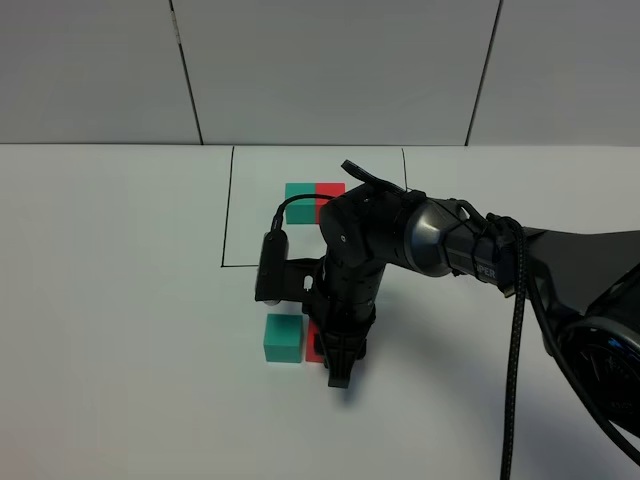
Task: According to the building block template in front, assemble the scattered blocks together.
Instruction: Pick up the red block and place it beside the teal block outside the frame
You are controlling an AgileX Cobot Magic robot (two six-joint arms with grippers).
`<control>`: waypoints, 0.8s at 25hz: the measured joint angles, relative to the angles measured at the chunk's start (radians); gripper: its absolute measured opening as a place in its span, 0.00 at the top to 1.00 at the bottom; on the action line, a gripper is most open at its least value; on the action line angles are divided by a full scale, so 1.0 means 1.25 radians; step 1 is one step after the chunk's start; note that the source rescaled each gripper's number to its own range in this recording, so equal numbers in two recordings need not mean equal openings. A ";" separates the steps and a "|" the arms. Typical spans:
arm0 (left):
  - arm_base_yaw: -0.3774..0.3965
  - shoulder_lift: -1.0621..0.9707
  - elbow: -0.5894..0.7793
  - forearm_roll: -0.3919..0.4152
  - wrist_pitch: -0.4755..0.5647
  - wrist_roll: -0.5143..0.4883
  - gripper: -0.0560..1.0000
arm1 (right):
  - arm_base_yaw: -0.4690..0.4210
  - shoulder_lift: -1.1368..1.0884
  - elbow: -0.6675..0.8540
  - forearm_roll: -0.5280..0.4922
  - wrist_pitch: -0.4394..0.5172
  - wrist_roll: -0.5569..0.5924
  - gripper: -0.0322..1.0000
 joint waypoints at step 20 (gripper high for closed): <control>0.000 0.000 0.000 0.000 0.000 0.000 0.08 | 0.000 0.002 -0.002 0.000 0.010 -0.003 0.57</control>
